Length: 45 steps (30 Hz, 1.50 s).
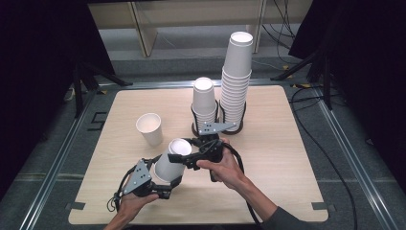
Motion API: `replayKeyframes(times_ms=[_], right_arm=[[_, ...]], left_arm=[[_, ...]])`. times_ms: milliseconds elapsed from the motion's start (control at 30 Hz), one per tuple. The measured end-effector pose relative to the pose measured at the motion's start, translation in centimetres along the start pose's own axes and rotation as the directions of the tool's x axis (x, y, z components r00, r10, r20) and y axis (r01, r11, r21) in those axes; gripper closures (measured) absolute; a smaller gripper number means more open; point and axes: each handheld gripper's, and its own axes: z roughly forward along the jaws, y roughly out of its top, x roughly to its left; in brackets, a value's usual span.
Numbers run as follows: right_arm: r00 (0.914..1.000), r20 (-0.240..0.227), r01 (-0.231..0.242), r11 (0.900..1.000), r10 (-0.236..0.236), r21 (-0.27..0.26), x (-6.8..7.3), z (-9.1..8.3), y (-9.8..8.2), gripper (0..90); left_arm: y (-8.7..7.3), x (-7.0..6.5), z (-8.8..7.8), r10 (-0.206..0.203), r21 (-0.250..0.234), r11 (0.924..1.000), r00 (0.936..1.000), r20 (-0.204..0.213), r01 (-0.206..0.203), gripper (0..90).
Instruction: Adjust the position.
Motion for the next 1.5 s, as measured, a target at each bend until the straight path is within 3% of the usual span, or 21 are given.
replayKeyframes(times_ms=[167, 200, 300, 367, 467, 533, 700, 767, 833, 933, 1000, 1067, 1200, 1233, 1300, 1367, 1500], right_arm=[[1.0, 0.003, 0.009, 1.0, -0.009, 0.015, -0.3, 0.0, 0.0, 24.5], [0.9993, -0.009, -0.036, 0.999, 0.036, 0.041, 0.0, -0.1, -0.1, 24.3], [0.9997, 0.008, 0.023, 0.998, -0.023, 0.05, -0.2, -0.1, 0.1, 22.3], [0.9977, 0.034, 0.055, 0.994, -0.059, 0.095, -0.1, -0.2, 0.2, 19.6], [0.9961, 0.043, 0.071, 0.989, -0.077, 0.129, 0.0, -0.4, 0.4, 16.3], [0.9927, 0.05, 0.103, 0.986, -0.11, 0.134, -0.1, -0.6, 0.6, 16.2], [0.9928, 0.053, 0.095, 0.975, -0.108, 0.2, 0.1, -1.0, 0.8, 15.7], [0.992, 0.057, 0.097, 0.97, -0.113, 0.224, 0.1, -1.2, 0.8, 15.6], [0.9853, 0.052, 0.146, 0.958, -0.163, 0.247, -0.1, -1.2, 0.8, 15.6], [0.9851, 0.04, 0.149, 0.947, -0.167, 0.284, 0.0, -1.2, 0.7, 15.6], [0.9865, 0.039, 0.139, 0.938, -0.159, 0.317, 0.0, -1.3, 0.6, 15.6], [0.9825, 0.031, 0.164, 0.931, -0.184, 0.325, -0.1, -1.2, 0.6, 15.6], [0.9812, 0.028, 0.169, 0.919, -0.191, 0.357, -0.1, -1.1, 0.4, 15.6], [0.9862, 0.035, 0.138, 0.92, -0.162, 0.367, 0.0, -1.1, 0.3, 15.6], [0.9814, 0.021, 0.17, 0.914, -0.191, 0.367, -0.1, -1.0, 0.4, 15.6], [0.9805, 0.019, 0.174, 0.909, -0.196, 0.38, -0.1, -0.9, 0.3, 15.6], [0.9798, 0.012, 0.178, 0.899, -0.2, 0.4, -0.1, -0.8, 0.1, 15.7]], left_arm=[[0.0, 0.0, -0.2, 0.024, 0.052, 0.9983, 0.9997, -0.007, -0.024, 11.7], [0.0, 0.0, -0.2, 0.025, 0.055, 0.9982, 0.9997, -0.006, -0.025, 12.1], [0.1, 0.1, -0.2, 0.037, 0.067, 0.9971, 0.9993, -0.003, -0.036, 12.5], [0.1, 0.2, -0.3, 0.033, 0.068, 0.9971, 0.9995, 0.005, -0.033, 12.5], [0.1, 0.4, -0.5, 0.058, 0.107, 0.9926, 0.9983, -0.002, -0.057, 12.5], [0.0, 0.4, -0.4, 0.056, 0.1, 0.9934, 0.9984, 0.005, -0.056, 12.7], [0.0, 0.2, -0.4, 0.093, 0.148, 0.9845, 0.9956, 0.012, -0.093, 12.8], [0.0, 0.1, -0.4, 0.1, 0.168, 0.9805, 0.9947, 0.022, -0.103, 12.8], [0.0, 0.0, -0.4, 0.109, 0.175, 0.9781, 0.9937, 0.027, -0.112, 12.7], [-0.1, -0.1, -0.3, 0.102, 0.176, 0.9786, 0.9943, 0.032, -0.106, 12.7], [-0.1, -0.1, -0.4, 0.104, 0.198, 0.9741, 0.994, 0.034, -0.109, 12.7], [-0.2, -0.2, -0.4, 0.104, 0.201, 0.9733, 0.9938, 0.039, -0.11, 12.7], [-0.1, -0.3, -0.5, 0.123, 0.221, 0.9662, 0.9909, 0.055, -0.132, 12.8], [-0.1, -0.3, -0.4, 0.124, 0.223, 0.9655, 0.9906, 0.057, -0.134, 12.8], [-0.2, -0.5, -0.4, 0.124, 0.226, 0.9648, 0.9904, 0.061, -0.135, 12.7], [-0.2, -0.5, -0.4, 0.133, 0.243, 0.9592, 0.9889, 0.067, -0.145, 12.7], [-0.2, -0.6, -0.4, 0.134, 0.251, 0.9566, 0.9881, 0.076, -0.149, 12.7]])
